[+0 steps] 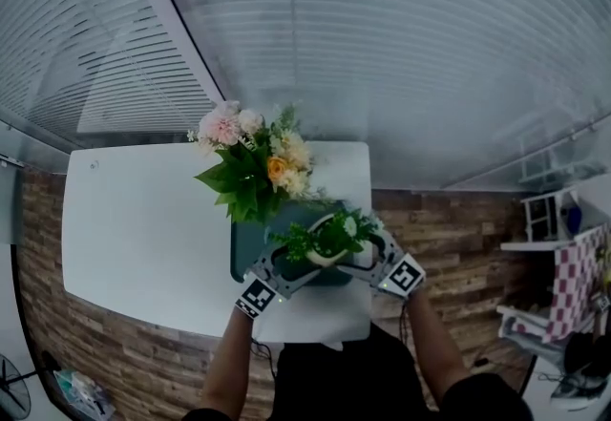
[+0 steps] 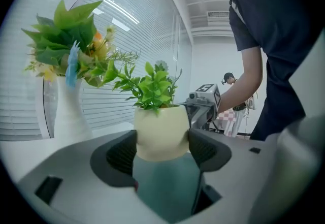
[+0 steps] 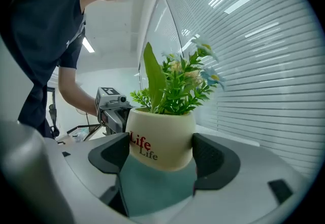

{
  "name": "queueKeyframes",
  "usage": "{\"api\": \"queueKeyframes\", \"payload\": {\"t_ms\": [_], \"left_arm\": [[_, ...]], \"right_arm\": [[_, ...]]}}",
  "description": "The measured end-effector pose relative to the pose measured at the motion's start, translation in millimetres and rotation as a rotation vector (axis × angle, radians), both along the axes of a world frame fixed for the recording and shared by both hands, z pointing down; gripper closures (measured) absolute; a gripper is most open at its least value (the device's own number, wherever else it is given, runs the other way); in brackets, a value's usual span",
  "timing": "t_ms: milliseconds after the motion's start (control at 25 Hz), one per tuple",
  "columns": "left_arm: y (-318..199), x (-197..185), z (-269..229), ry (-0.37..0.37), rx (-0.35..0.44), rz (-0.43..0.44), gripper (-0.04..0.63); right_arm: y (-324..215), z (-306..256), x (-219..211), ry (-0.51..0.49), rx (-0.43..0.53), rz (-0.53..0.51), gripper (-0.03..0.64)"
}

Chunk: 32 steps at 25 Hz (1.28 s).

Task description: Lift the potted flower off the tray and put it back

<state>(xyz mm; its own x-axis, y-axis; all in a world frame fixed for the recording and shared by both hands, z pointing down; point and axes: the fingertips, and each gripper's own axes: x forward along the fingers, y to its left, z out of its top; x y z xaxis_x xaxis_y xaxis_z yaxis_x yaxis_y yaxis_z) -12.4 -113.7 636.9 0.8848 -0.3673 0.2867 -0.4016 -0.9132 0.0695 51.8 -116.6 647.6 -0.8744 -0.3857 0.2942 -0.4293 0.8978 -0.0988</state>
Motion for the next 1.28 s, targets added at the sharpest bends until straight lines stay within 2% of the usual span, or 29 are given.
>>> {"api": "queueKeyframes", "payload": {"t_ms": [120, 280, 480, 720, 960, 1280], "left_arm": [[-4.7, -4.0, 14.4, -0.009, -0.009, -0.002, 0.288], [-12.3, -5.7, 37.9, -0.03, -0.023, -0.012, 0.288], [-21.5, -3.8, 56.4, -0.06, -0.002, -0.026, 0.288], [-31.0, -3.4, 64.5, -0.115, 0.017, -0.024, 0.288], [-34.6, -3.4, 78.3, -0.173, -0.005, -0.025, 0.288], [-37.7, -6.5, 83.7, -0.186, -0.031, -0.025, 0.288]], "right_arm": [[-4.4, 14.9, -2.8, 0.055, -0.017, -0.008, 0.255], [-12.3, 34.6, -5.9, 0.073, -0.025, -0.015, 0.255], [-23.0, 51.4, -5.4, 0.107, -0.011, -0.022, 0.255], [-32.5, 59.1, -6.1, 0.129, 0.02, -0.016, 0.255], [-36.8, 69.6, -5.7, 0.157, -0.007, -0.018, 0.255], [-40.3, 72.6, -7.9, 0.208, -0.002, -0.022, 0.255]]}}
